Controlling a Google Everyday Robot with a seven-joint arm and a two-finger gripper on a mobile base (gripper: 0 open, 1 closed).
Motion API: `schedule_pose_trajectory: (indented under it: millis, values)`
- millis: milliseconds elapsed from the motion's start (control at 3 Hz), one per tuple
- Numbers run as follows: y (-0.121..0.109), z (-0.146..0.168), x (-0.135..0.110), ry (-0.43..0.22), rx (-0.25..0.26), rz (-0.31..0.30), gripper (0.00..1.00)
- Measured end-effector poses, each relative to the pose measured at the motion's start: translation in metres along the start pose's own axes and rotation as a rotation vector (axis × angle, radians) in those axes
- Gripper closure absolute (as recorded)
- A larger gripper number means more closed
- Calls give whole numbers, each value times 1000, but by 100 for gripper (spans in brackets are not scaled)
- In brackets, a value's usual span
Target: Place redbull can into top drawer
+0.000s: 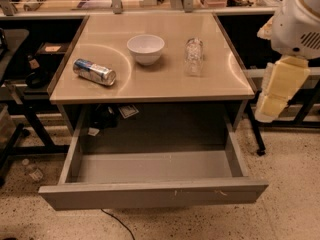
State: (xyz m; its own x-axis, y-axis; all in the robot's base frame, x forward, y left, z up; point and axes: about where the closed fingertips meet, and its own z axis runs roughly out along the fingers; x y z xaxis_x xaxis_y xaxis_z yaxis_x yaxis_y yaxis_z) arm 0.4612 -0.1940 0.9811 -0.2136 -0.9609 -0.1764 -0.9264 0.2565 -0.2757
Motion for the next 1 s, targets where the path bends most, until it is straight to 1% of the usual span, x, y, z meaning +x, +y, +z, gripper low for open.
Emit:
schedule_pose_trajectory:
  millis: [333, 667, 1000]
  values:
    - [-13, 6, -26, 8, -4, -35, 0]
    - [-19, 18, -64, -6, -28, -97, 0]
    - [-20, 15, -62, -11, -14, -91, 0]
